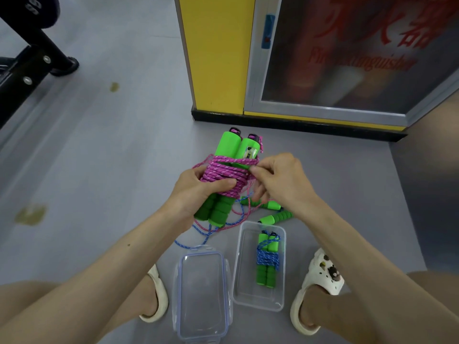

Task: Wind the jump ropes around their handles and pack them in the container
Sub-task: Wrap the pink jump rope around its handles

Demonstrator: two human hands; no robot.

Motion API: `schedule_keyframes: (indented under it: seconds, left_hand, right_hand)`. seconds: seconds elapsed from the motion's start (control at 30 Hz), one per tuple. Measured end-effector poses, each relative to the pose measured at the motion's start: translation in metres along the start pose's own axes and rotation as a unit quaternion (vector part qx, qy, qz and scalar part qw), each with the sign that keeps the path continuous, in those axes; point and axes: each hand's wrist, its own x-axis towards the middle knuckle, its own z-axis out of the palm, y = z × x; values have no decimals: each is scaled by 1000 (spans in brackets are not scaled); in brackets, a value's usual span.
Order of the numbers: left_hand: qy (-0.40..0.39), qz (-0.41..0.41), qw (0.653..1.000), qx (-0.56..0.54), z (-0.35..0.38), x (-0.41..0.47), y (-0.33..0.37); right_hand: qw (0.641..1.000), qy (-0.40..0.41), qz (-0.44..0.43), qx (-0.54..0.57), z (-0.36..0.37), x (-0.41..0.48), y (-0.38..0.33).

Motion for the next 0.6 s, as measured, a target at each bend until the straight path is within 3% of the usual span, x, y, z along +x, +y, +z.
schedule_keyframes:
  seconds: [0.23, 0.47, 0.6]
  left_hand:
    - [8, 18, 1000, 16, 3, 3, 1]
    - [30, 67, 995, 66, 9, -5, -4]
    - [86, 19, 996, 23, 9, -3, -2]
  right_hand:
    - [969, 19, -115, -219, 13, -4, 5]
    - [980, 16, -83, -182, 19, -4, -1]
    - [993, -46, -54, -97, 22, -7, -3]
